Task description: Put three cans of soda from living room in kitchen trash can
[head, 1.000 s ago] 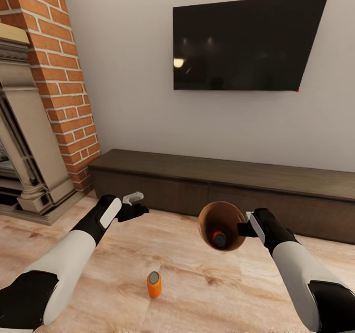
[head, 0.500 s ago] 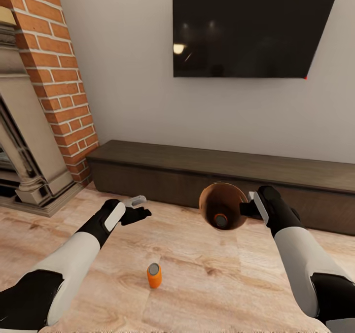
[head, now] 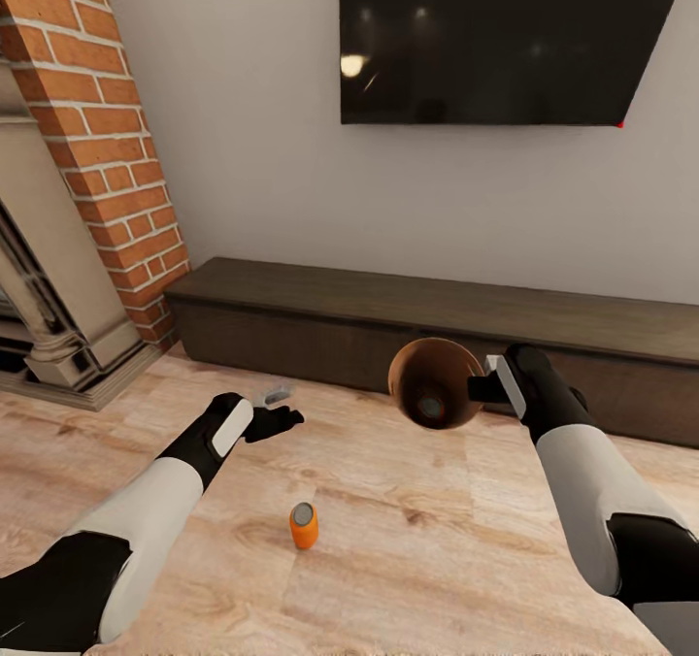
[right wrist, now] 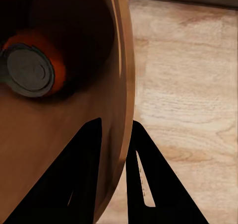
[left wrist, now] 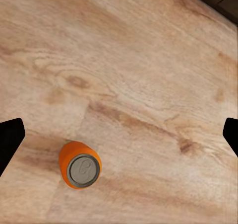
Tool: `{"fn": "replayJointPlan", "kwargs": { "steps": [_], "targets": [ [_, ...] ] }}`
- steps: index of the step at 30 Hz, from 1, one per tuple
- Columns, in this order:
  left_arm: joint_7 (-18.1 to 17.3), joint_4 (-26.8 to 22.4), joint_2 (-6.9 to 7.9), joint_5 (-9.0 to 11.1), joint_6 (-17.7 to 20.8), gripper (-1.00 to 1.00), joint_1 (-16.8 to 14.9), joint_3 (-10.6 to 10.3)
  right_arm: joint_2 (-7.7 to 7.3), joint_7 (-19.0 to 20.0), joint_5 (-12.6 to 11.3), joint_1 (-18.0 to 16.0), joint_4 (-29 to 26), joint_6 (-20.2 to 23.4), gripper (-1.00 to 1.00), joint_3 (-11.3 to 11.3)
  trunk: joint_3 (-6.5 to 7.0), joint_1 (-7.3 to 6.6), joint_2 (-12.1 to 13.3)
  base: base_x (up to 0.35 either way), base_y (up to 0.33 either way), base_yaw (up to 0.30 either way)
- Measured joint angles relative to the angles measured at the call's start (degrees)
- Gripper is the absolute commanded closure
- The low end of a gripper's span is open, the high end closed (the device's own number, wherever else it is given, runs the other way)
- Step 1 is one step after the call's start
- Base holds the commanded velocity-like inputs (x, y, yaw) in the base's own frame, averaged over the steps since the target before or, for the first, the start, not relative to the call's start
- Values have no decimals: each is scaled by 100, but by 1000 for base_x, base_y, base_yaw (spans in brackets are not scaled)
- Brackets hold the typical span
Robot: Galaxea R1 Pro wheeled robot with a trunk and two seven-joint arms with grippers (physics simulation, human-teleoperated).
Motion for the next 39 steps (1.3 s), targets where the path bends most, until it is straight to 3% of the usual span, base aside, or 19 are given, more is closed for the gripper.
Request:
{"fn": "replayJointPlan", "kwargs": {
  "steps": [28, 39],
  "targets": [
    [0, -2, -5, 7, -178, -100, 1, -9, 19, -6, 41, -36, 53, 0, 100, 65, -620, 72, -38, 0, 0, 0],
    [0, -6, 3, 7, -188, -100, 9, -17, 32, -5, 31, -36, 52, 0, 100, 216, -864, 100, -53, 0, 0, 0]
  ]
}}
